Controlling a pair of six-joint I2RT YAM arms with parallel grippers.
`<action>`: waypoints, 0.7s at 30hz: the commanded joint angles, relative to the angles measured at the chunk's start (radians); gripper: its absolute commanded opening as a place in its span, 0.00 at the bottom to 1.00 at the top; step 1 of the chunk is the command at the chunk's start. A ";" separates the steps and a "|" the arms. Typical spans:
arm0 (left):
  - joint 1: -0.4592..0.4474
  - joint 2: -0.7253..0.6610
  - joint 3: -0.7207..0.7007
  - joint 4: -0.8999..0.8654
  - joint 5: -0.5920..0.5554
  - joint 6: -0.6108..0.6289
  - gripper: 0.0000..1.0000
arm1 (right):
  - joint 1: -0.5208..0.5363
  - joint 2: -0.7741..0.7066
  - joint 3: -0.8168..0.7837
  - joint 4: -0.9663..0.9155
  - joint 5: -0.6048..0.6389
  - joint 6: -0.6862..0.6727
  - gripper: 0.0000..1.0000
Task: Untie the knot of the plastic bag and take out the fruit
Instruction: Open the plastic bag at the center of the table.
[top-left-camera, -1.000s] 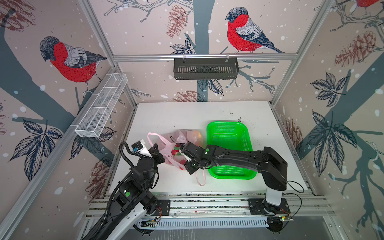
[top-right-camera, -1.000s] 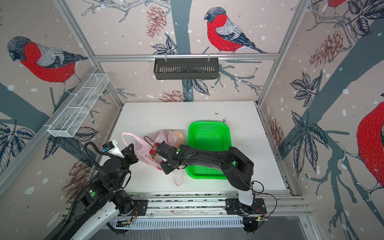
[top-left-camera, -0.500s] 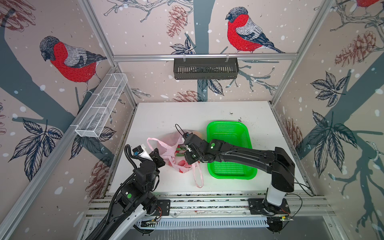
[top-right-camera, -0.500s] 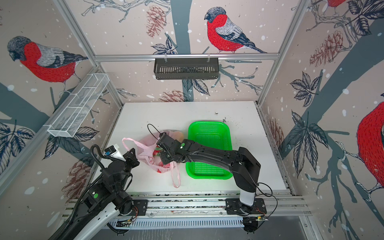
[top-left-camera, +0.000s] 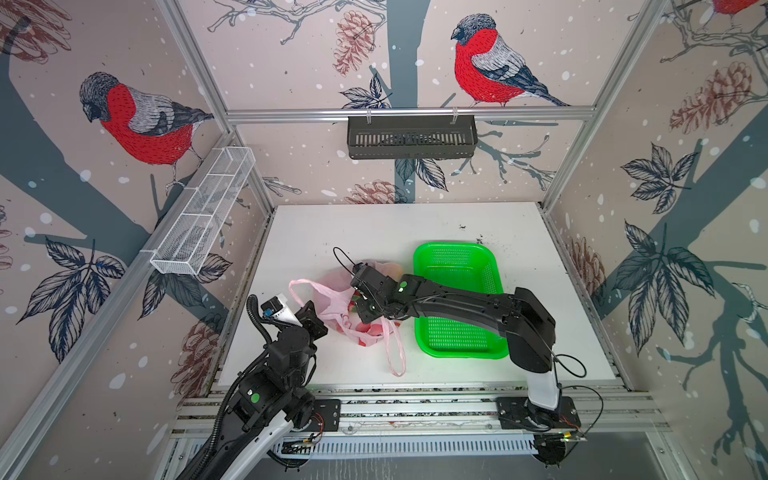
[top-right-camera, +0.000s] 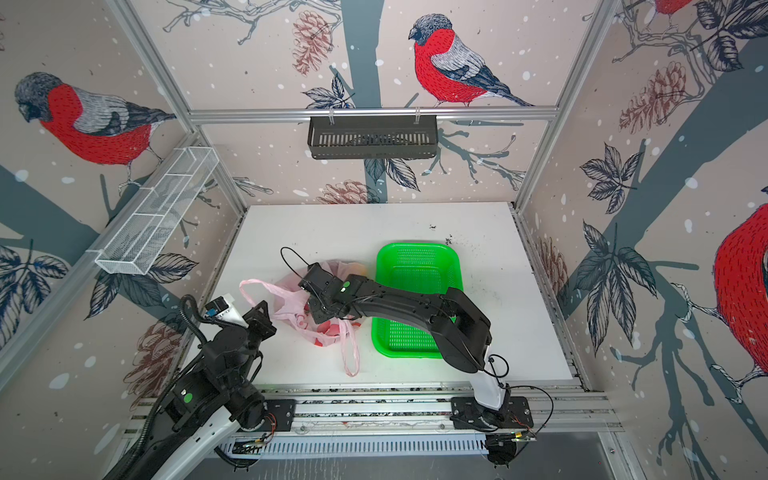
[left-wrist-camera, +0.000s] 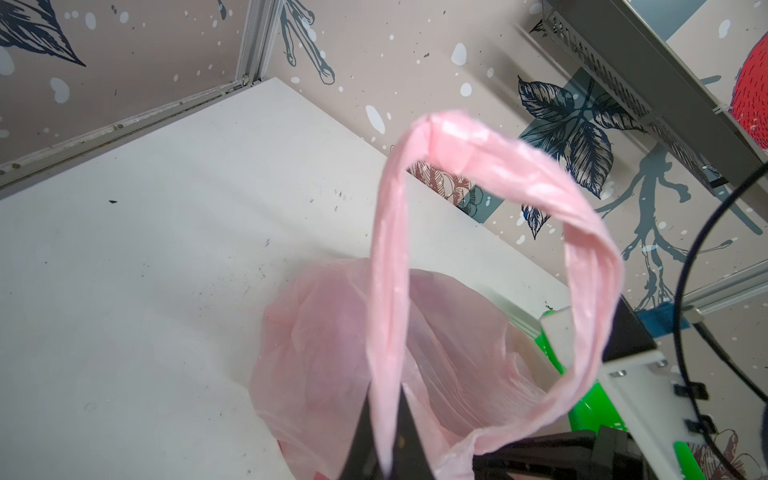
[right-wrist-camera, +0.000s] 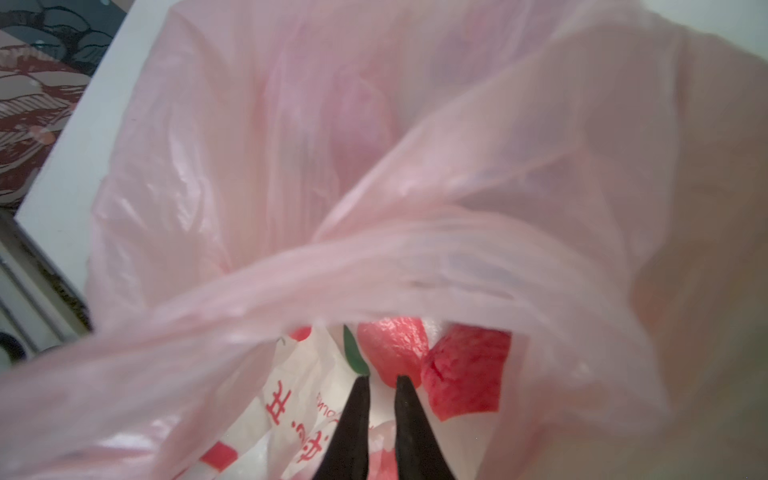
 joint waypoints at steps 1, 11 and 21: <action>0.004 -0.002 -0.014 -0.008 -0.016 -0.032 0.00 | -0.008 -0.010 0.001 -0.067 0.096 0.014 0.17; 0.004 -0.008 -0.021 -0.022 -0.014 -0.030 0.00 | -0.041 -0.021 -0.028 -0.149 0.196 0.039 0.17; 0.004 -0.006 -0.035 -0.027 -0.001 -0.047 0.00 | -0.051 -0.057 -0.120 -0.163 0.186 0.082 0.16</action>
